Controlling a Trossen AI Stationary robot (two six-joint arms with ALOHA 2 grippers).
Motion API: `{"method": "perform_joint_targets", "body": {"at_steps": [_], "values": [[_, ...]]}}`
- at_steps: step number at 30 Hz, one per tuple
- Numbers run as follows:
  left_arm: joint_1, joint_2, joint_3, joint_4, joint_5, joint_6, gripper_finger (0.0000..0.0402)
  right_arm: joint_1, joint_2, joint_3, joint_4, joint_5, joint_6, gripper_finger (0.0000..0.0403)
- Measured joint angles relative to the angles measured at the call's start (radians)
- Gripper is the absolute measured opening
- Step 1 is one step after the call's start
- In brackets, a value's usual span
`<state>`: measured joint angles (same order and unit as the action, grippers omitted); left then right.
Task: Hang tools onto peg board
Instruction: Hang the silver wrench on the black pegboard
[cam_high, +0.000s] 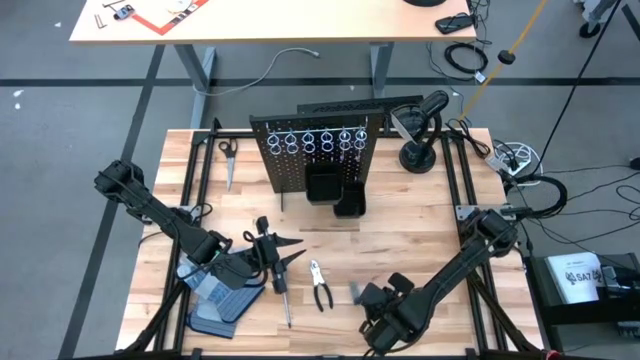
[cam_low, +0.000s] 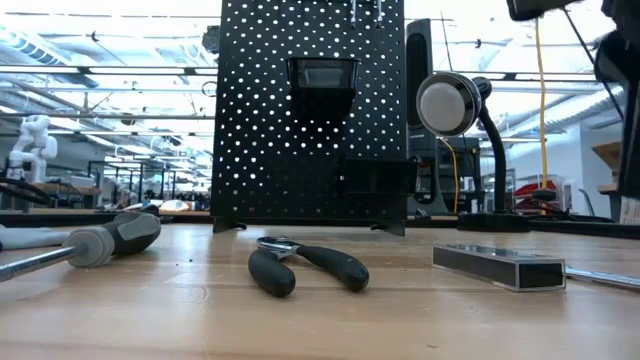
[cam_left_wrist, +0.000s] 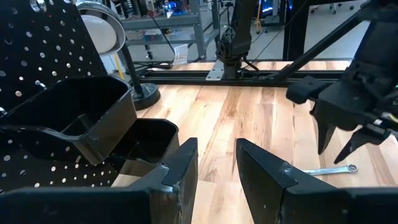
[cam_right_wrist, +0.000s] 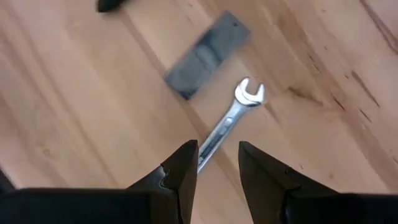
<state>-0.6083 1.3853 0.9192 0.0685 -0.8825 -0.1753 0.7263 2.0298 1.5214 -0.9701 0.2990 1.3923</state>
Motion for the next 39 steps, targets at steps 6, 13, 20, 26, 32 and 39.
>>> {"method": "perform_joint_targets", "body": {"at_steps": [6, 13, 20, 26, 32, 39], "values": [[-0.001, 0.0, 0.0, 0.001, 0.0, 0.0, 0.0121, -0.02, -0.001, -0.1, 0.092, -0.095, 0.063, 0.011], [-0.001, 0.0, 0.0, 0.001, 0.0, 0.0, 0.0121, -0.042, -0.009, -0.169, 0.289, -0.127, 0.033, 0.0109], [0.0, 0.0, 0.0, 0.001, 0.0, 0.0, 0.0121, -0.059, -0.009, -0.169, 0.277, -0.158, -0.009, 0.0108], [0.0, 0.0, 0.0, 0.001, 0.0, 0.0, 0.0121, -0.074, -0.007, -0.168, 0.177, -0.168, -0.055, 0.0084], [0.0, 0.0, 0.0, 0.001, 0.0, 0.0, 0.0121, -0.096, -0.007, -0.169, 0.126, -0.177, -0.202, 0.0057], [0.0, 0.0, 0.0, 0.001, 0.0, 0.0, 0.0121, -0.131, -0.007, -0.17, 0.127, -0.205, -0.332, 0.0053]]}}
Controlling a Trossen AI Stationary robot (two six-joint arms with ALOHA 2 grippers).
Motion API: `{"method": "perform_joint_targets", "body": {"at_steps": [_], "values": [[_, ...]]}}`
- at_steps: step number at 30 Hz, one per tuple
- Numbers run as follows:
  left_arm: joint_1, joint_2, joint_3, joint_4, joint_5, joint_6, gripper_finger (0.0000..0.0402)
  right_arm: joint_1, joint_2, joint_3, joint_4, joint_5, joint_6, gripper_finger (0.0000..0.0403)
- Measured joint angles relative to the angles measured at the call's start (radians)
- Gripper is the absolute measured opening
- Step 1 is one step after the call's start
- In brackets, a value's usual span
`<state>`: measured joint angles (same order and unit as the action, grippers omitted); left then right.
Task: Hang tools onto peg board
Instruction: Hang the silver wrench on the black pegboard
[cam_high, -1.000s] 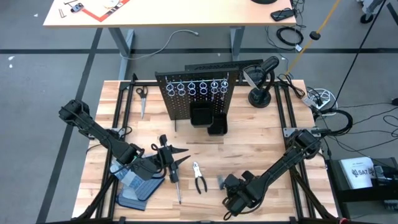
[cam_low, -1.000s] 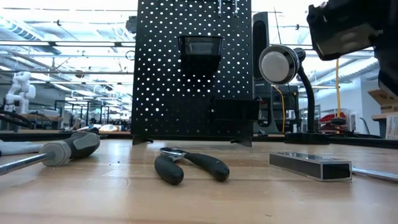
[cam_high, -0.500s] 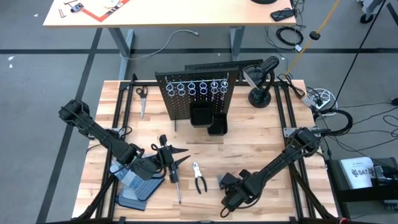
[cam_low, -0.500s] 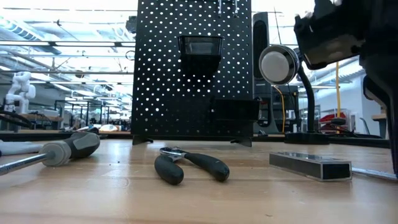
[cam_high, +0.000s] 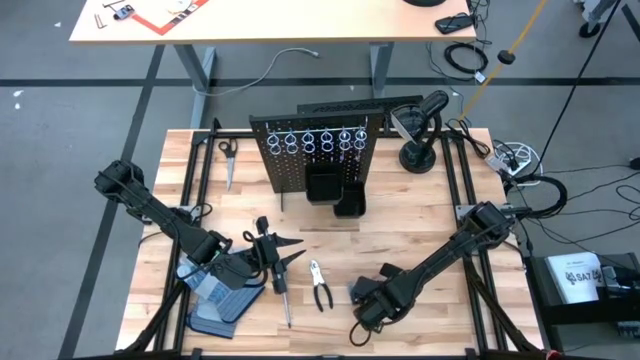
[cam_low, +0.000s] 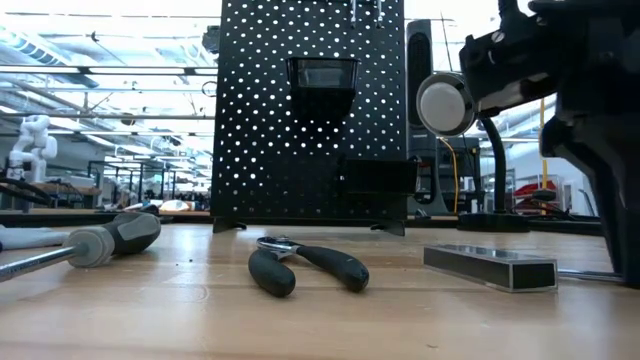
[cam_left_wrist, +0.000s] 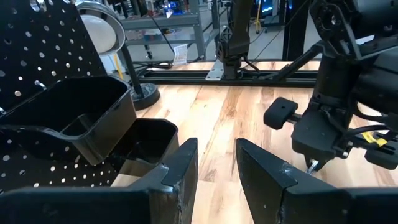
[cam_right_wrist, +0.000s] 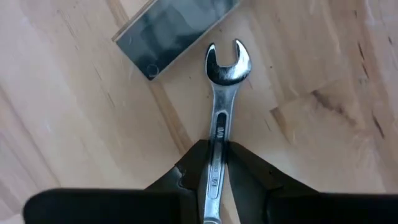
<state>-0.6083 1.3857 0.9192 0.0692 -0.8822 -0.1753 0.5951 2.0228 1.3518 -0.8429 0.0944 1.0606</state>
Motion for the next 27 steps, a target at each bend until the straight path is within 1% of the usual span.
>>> {"method": "perform_joint_targets", "body": {"at_steps": [3, 7, 11, 20, 22, 24, 27], "values": [[0.0, 0.0, 0.0, 0.0, 0.0, 0.0, 0.0121, -0.017, 0.0, 0.0, 0.002, -0.031, -0.025, 0.0041], [0.0, 0.0, 0.0, 0.0, 0.0, 0.0, 0.0121, -0.026, 0.0, 0.0, 0.005, -0.022, -0.031, 0.0006], [0.0, 0.0, 0.0, 0.0, 0.0, 0.0, 0.0121, -0.037, 0.0, -0.001, 0.003, -0.008, -0.034, 0.0002], [0.0, 0.0, 0.0, 0.0, 0.0, 0.0, 0.0121, -0.075, -0.003, 0.024, -0.045, 0.109, -0.068, 0.0], [0.0, 0.0, 0.0, 0.0, 0.001, 0.0, 0.0121, -0.092, -0.003, 0.032, -0.047, 0.116, -0.089, 0.0], [0.001, 0.0, 0.0, -0.002, 0.032, 0.0, 0.0121, -0.11, -0.003, 0.04, -0.053, 0.108, -0.118, 0.0], [0.001, 0.0, 0.0, -0.026, 0.128, 0.022, 0.0121, -0.14, -0.003, 0.048, -0.053, 0.101, -0.173, 0.0]]}}
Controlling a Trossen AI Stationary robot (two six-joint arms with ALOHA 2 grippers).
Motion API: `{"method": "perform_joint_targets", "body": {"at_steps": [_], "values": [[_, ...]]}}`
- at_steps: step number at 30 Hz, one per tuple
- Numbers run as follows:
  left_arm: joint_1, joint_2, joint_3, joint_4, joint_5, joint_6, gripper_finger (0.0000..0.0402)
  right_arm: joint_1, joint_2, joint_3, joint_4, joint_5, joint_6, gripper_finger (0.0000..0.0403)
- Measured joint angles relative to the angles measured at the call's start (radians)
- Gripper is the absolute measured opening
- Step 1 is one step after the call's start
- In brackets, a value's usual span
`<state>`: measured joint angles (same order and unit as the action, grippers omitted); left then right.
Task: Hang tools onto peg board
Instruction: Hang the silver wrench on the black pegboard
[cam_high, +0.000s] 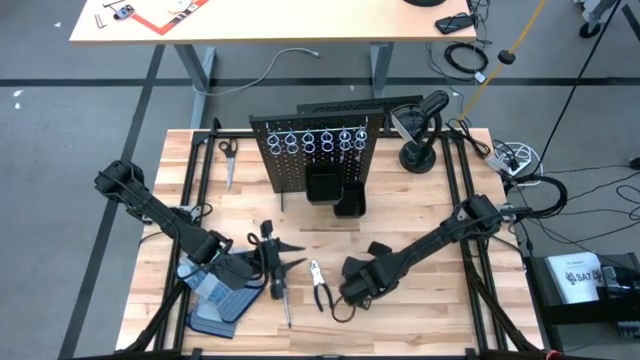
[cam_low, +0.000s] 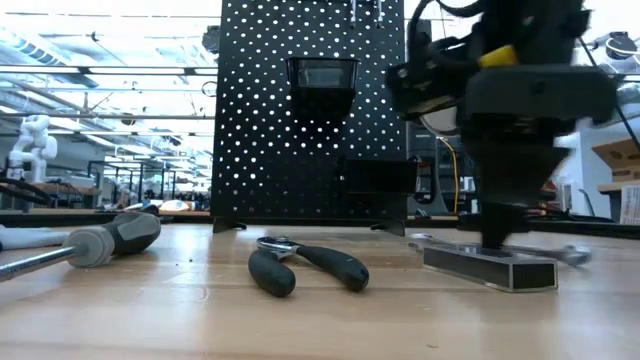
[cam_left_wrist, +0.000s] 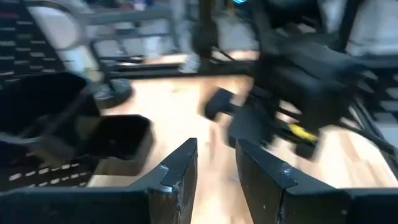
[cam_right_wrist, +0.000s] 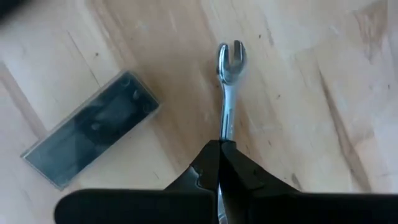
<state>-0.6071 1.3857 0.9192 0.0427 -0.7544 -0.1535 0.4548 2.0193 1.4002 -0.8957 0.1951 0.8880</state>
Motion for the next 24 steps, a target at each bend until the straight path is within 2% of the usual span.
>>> {"method": "perform_joint_targets", "body": {"at_steps": [5, 11, 17, 24], "values": [[0.0, 0.001, 0.0, -0.136, 0.106, -0.002, 0.0121, -0.05, -0.001, 0.023, 0.0, -0.004, -0.107, 0.0], [0.02, 0.066, 0.0, -0.25, 0.146, -0.046, 0.0121, -0.084, -0.002, 0.074, 0.003, -0.006, -0.211, 0.0], [0.076, 0.167, 0.0, -0.206, 0.218, -0.042, 0.0121, -0.096, -0.003, 0.095, 0.003, -0.018, -0.238, 0.0], [0.127, 0.291, 0.0, -0.039, 0.311, 0.027, 0.0121, -0.045, -0.004, 0.095, -0.031, -0.088, -0.194, 0.0012]]}}
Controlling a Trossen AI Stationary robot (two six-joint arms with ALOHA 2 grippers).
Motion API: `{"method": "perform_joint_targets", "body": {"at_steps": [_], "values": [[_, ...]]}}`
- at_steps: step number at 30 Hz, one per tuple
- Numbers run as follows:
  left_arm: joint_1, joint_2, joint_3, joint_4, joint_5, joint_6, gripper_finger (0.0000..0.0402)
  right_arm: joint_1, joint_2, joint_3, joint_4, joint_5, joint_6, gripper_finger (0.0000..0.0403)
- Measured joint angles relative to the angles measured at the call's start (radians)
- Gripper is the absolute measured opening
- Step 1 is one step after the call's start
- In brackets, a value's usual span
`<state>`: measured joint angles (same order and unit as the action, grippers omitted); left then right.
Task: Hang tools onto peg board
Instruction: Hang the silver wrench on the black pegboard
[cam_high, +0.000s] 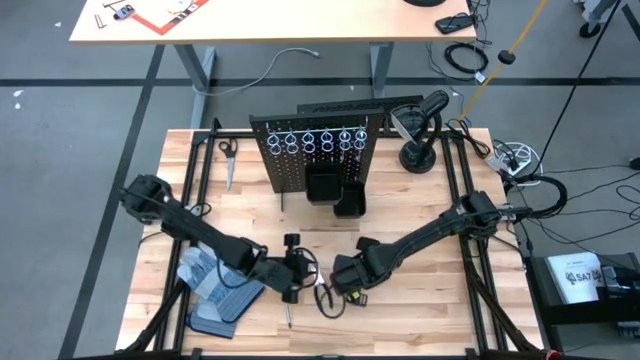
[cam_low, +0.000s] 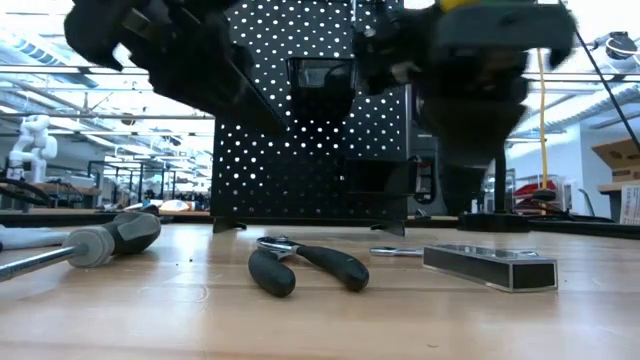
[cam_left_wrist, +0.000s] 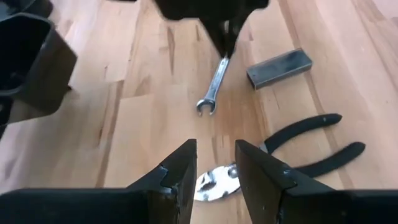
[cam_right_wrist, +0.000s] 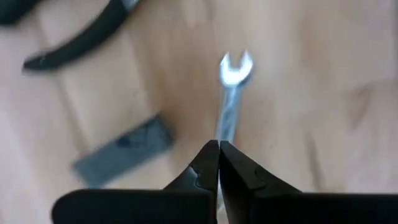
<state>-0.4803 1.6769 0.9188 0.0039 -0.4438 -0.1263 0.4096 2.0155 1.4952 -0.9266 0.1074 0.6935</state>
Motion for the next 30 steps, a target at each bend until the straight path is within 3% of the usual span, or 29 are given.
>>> {"method": "perform_joint_targets", "body": {"at_steps": [7, 14, 19, 25, 30], "values": [[0.024, 0.061, 0.0, 0.115, 0.006, 0.006, 0.0121, 0.085, -0.001, -0.005, -0.059, -0.003, 0.24, 0.0003], [0.051, 0.141, 0.0, 0.253, 0.006, 0.001, 0.0121, 0.117, -0.002, -0.012, -0.138, 0.075, 0.409, 0.0001], [0.067, 0.199, 0.0, 0.313, 0.022, -0.025, 0.0121, 0.134, -0.002, -0.07, -0.041, 0.106, 0.447, 0.0001], [0.069, 0.22, 0.0, 0.326, 0.028, -0.033, 0.0121, 0.172, -0.04, -0.137, 0.0, 0.25, 0.433, 0.0], [0.068, 0.219, 0.0, 0.33, 0.029, -0.025, 0.0121, 0.234, -0.196, -0.264, 0.123, 0.417, 0.427, 0.0]]}}
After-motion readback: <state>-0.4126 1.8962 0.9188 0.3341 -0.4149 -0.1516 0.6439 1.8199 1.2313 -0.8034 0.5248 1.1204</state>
